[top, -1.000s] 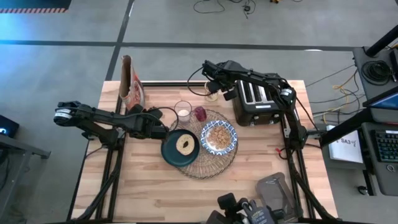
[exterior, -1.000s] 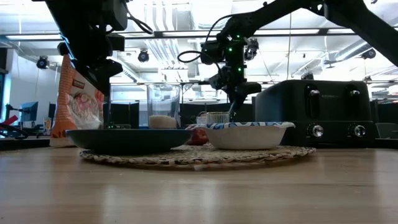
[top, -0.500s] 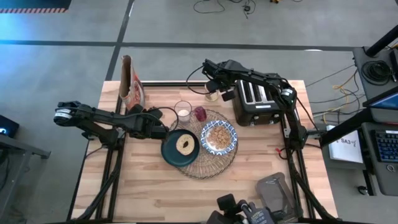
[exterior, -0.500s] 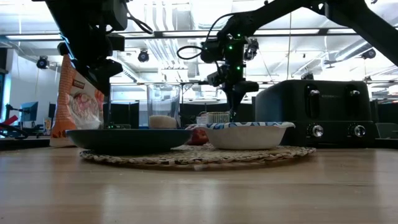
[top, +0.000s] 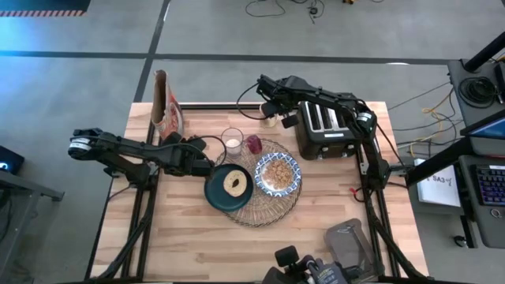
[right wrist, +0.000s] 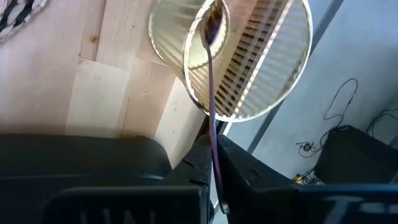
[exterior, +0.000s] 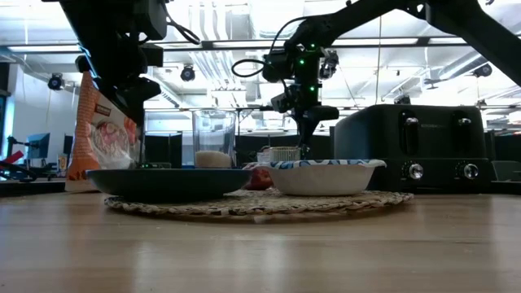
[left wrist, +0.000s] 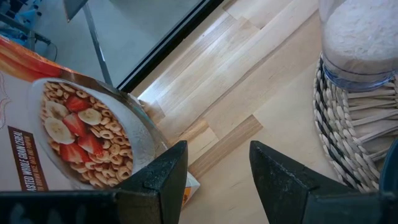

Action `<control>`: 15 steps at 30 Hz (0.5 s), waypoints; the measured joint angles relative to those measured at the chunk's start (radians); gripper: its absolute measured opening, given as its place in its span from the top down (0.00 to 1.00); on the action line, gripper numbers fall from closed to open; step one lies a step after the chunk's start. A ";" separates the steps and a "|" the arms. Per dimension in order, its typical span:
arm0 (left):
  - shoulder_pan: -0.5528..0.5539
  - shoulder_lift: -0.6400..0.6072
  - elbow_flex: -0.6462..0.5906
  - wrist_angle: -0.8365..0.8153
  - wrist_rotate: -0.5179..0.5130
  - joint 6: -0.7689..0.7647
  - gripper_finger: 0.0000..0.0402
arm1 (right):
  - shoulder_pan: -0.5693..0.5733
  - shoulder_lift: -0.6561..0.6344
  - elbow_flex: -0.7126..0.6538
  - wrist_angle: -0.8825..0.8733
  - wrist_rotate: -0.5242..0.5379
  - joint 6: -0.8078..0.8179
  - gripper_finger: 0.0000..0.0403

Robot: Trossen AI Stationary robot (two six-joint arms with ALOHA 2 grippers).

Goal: Arrange a breakfast setting
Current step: Put the blue spoon from the yellow cup to the right of the brown placemat

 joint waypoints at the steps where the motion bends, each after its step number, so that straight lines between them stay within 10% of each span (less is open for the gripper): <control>1: 0.000 0.000 0.000 0.000 0.000 0.000 0.61 | 0.000 0.000 0.000 0.002 0.000 0.001 0.98; 15: 0.000 0.000 0.000 0.010 0.000 -0.004 0.61 | 0.012 -0.081 0.000 -0.032 0.001 0.004 0.98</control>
